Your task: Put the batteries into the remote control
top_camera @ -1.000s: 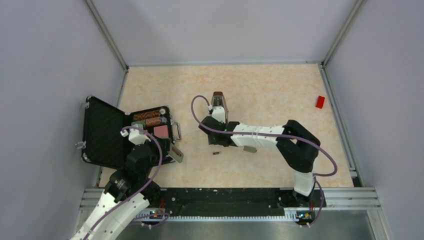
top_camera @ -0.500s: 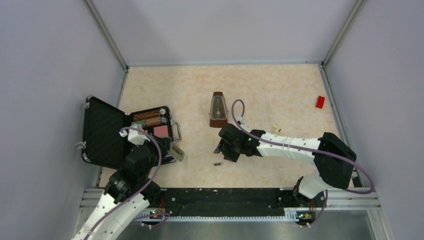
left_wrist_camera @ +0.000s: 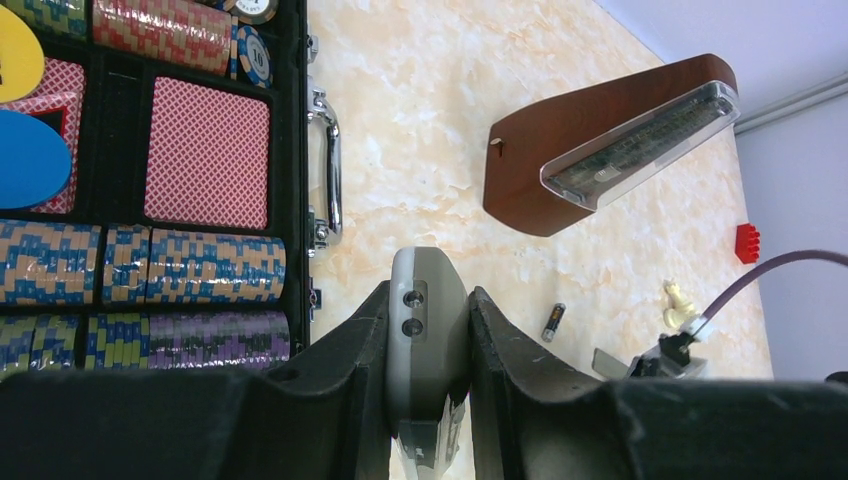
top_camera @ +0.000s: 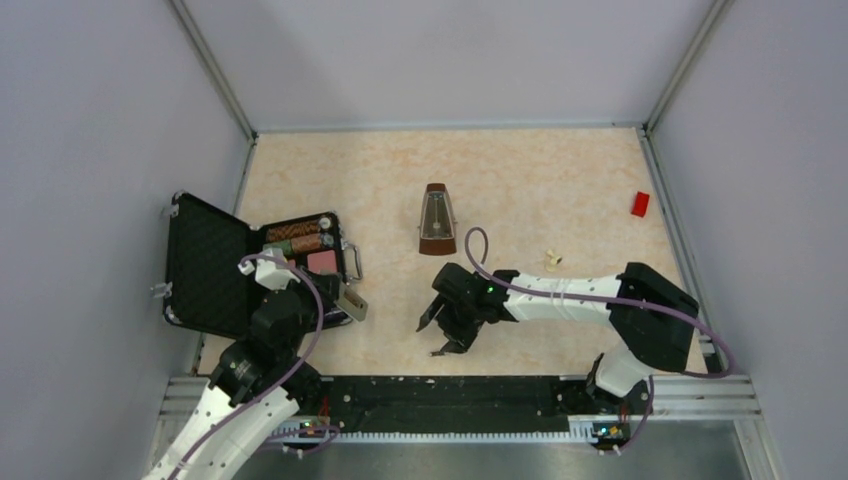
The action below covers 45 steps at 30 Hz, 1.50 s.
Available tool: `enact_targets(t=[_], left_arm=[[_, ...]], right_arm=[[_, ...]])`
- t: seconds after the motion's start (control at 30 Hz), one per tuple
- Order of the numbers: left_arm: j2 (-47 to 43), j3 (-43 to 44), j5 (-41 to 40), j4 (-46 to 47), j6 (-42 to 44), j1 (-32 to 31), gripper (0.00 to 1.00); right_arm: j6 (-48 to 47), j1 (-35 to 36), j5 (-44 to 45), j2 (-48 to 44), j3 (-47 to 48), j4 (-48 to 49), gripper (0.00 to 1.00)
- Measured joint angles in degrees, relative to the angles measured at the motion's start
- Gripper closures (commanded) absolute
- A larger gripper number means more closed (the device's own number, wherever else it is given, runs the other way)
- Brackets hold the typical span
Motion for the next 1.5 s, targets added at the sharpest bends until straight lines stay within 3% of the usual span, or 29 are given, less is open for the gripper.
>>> enact_targets(t=[0.6, 0.87, 1.0, 1.5], left_arm=[[-1.51, 0.00, -2.99, -0.90, 0.00, 0.00, 1.00], [-2.67, 0.00, -3.54, -2.45, 0.02, 0.00, 1.00], [-3.52, 0.00, -3.82, -2.95, 0.02, 0.00, 1.00], [-3.67, 0.00, -3.37, -2.89, 0.22, 0.00, 1.00]], right_arm=[[2.62, 2.75, -5.55, 5.77, 0.04, -5.51, 0.41], [3.28, 4.44, -6.54, 7.45, 0.26, -5.05, 0.65], [3.96, 4.94, -6.67, 7.69, 0.26, -5.01, 0.70], [9.86, 4.98, -6.14, 5.84, -2.49, -3.13, 0.63]])
